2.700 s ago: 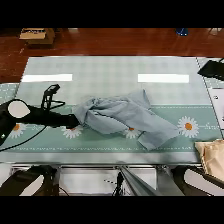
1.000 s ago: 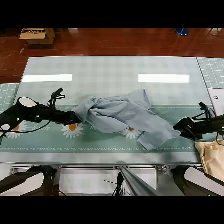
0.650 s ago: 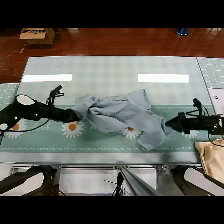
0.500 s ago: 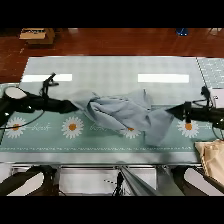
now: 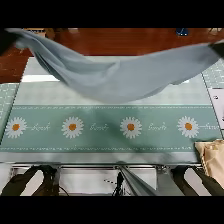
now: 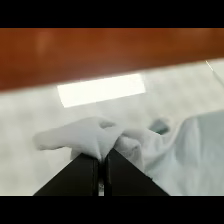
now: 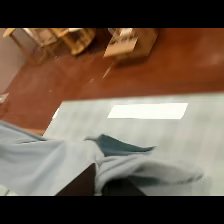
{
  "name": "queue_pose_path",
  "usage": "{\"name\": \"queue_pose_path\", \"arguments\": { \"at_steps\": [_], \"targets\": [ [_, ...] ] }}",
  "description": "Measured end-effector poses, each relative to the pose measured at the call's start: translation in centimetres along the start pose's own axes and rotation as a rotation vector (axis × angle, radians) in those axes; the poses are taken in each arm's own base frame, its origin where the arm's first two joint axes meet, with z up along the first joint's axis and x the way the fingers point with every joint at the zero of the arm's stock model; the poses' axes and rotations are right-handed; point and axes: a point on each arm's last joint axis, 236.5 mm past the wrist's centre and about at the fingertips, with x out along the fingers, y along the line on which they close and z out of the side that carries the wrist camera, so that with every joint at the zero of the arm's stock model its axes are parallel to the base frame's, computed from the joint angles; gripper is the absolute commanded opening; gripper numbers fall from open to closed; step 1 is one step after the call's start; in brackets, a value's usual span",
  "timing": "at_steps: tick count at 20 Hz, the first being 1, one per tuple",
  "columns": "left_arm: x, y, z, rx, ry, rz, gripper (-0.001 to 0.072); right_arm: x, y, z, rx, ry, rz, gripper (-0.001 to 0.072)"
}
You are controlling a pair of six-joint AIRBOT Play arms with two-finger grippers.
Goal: Fold the shirts.
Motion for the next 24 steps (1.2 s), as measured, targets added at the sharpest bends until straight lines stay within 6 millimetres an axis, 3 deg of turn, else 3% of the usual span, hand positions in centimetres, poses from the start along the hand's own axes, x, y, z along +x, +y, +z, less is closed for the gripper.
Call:
{"name": "queue_pose_path", "arguments": {
  "at_steps": [3,5,8,10,13,17,21,24],
  "targets": [
    [-4.0,-2.3,4.0,0.07,-0.11,0.033,0.0019,-2.1,3.0,2.8,-0.113,-0.044,-0.079,0.0038],
    [-6.2,-4.1,5.4,0.095,-0.146,0.039,0.0019,-3.6,4.8,3.5,-0.162,-0.057,-0.139,0.0038],
    [-9.3,-6.5,5.9,0.117,-0.141,0.065,0.0018,-5.9,7.2,2.6,-0.212,-0.033,-0.224,0.0038],
    [-10.6,-6.3,4.8,0.129,-0.084,0.133,0.0018,-7.0,7.7,0.9,-0.214,0.023,-0.284,0.0038],
    [-11.1,-3.2,1.7,0.087,0.05,0.258,0.0019,-8.3,6.6,-2.7,-0.201,0.175,-0.382,0.0038],
    [-7.9,1.4,-4.7,-0.032,0.283,0.296,0.0019,-8.8,2.5,-7.2,-0.163,0.441,-0.495,0.0038],
    [-1.7,4.4,-13.6,-0.137,0.559,0.206,0.0019,-4.7,-0.3,-10.1,-0.136,0.666,-0.441,0.0038],
    [2.7,6.7,-19.3,-0.188,0.7,0.159,0.002,0.8,-4.2,-11.3,-0.129,0.755,-0.429,0.0038]
  ]
}}
